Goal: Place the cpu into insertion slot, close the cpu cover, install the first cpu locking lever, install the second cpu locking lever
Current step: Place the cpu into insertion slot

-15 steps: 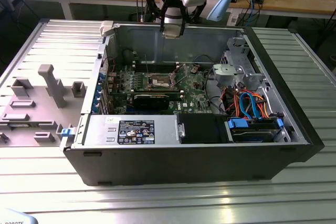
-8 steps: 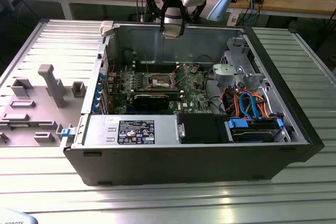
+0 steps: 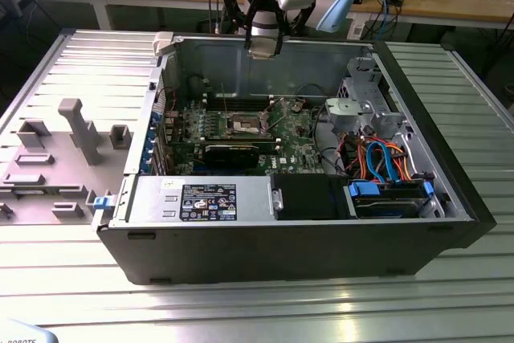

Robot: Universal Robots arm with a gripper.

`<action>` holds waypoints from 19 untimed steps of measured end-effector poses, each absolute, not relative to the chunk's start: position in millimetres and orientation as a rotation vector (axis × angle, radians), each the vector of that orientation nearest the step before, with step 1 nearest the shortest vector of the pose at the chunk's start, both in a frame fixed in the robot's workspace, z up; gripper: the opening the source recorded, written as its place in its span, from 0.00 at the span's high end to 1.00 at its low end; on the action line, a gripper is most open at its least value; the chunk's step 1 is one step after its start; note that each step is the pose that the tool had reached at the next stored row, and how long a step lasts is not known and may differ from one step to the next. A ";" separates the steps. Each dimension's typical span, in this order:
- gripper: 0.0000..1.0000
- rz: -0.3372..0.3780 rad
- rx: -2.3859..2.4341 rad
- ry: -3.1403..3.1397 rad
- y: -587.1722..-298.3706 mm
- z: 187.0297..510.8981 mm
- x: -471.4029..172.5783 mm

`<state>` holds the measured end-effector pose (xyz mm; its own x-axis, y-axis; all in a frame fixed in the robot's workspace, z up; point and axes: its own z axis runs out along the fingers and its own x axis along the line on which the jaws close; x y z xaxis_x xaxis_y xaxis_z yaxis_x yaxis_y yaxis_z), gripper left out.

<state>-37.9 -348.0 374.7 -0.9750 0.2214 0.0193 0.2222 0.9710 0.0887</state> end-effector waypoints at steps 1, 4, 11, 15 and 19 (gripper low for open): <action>0.46 -0.142 -0.354 -3.109 -348.0 374.6 -37.9; 0.46 -0.141 -0.369 -3.108 -348.0 374.5 -37.9; 0.46 -0.140 -0.449 -3.100 -348.0 373.7 -39.6; 0.46 -0.139 -0.515 -3.092 -348.0 372.9 -39.7; 0.46 -0.137 -0.551 -3.087 -348.0 371.9 -39.7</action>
<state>-39.7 -348.0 371.9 -0.9384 0.3451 0.0181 0.3453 0.9346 0.0855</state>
